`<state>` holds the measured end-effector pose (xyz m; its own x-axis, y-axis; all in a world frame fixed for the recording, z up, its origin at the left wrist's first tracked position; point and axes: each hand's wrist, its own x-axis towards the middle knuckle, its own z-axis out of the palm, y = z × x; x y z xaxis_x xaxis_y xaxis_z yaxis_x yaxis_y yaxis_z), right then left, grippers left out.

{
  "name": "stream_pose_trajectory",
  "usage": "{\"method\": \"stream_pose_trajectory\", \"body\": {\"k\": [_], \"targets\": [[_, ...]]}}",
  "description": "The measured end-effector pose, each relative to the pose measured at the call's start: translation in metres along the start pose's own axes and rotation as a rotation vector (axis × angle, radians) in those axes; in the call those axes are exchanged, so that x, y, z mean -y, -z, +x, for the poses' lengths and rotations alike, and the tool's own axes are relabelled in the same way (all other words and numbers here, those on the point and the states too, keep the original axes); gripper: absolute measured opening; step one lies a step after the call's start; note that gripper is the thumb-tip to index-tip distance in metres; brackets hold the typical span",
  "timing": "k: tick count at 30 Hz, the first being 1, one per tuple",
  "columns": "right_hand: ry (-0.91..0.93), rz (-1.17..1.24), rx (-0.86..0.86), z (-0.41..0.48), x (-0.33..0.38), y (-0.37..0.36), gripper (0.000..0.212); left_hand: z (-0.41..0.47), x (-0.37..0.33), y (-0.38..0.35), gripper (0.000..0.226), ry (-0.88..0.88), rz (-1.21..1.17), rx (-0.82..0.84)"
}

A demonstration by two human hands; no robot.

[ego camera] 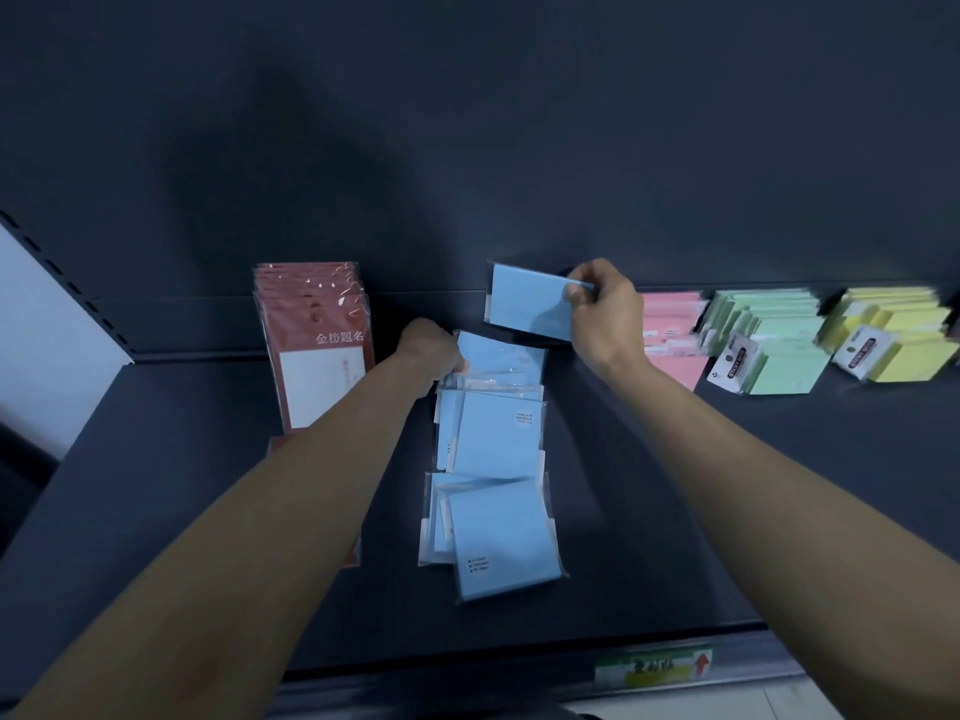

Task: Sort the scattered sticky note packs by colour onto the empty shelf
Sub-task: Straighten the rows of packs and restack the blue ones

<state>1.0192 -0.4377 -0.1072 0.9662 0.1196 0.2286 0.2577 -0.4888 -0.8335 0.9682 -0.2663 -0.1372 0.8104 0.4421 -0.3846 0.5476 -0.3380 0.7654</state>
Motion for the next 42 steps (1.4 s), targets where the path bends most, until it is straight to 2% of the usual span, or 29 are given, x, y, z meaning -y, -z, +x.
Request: {"method": "stream_pose_trajectory", "body": {"k": [1, 3, 7, 11, 16, 21, 25, 27, 30, 33, 36, 40, 42], "targets": [[-0.002, 0.004, 0.009, 0.001, -0.001, 0.0, 0.014, -0.001, 0.0, 0.001, 0.028, -0.023, 0.001, 0.001], [-0.011, 0.02, 0.03, 0.003, -0.002, -0.001, 0.016, 0.0, 0.003, 0.001, 0.034, -0.049, -0.042, -0.009], [-0.076, 0.106, 0.099, 0.01, -0.006, -0.006, 0.022, -0.002, 0.009, 0.004, 0.032, -0.059, -0.207, -0.045], [-0.129, 0.152, 0.195, 0.012, -0.009, -0.012, 0.03, -0.005, 0.009, 0.01, 0.035, -0.15, -0.337, -0.065], [-0.17, 0.268, 0.329, 0.008, -0.008, -0.014, 0.016, -0.005, 0.01, 0.008, 0.033, -0.195, -0.383, -0.12], [-0.197, 0.176, 0.384, 0.01, -0.016, -0.022, 0.026, -0.005, 0.013, 0.002, 0.03, -0.191, -0.415, -0.114], [-0.18, 0.132, 0.365, 0.014, -0.017, -0.026, 0.027, -0.011, 0.01, 0.012, 0.031, -0.206, -0.15, -0.179], [-0.169, 0.108, 0.348, 0.016, -0.016, -0.028, 0.028, -0.019, 0.009, 0.019, 0.032, -0.244, 0.023, -0.064], [-0.149, 0.064, 0.307, 0.017, -0.015, -0.033, 0.018, -0.032, 0.013, 0.02, 0.04, -0.195, 0.238, 0.214], [-0.125, 0.002, 0.253, 0.017, -0.015, -0.037, 0.011, -0.041, 0.015, 0.018, 0.053, -0.134, 0.248, 0.326], [-0.083, -0.081, 0.234, 0.015, -0.013, -0.039, 0.014, -0.044, 0.016, 0.017, 0.058, -0.144, 0.289, 0.309], [-0.089, -0.153, 0.216, 0.012, -0.01, -0.037, 0.027, -0.046, 0.017, 0.019, 0.053, -0.156, 0.292, 0.312], [-0.097, -0.158, 0.221, 0.012, -0.01, -0.036, 0.027, -0.048, 0.015, 0.021, 0.045, -0.163, 0.272, 0.336]]}}
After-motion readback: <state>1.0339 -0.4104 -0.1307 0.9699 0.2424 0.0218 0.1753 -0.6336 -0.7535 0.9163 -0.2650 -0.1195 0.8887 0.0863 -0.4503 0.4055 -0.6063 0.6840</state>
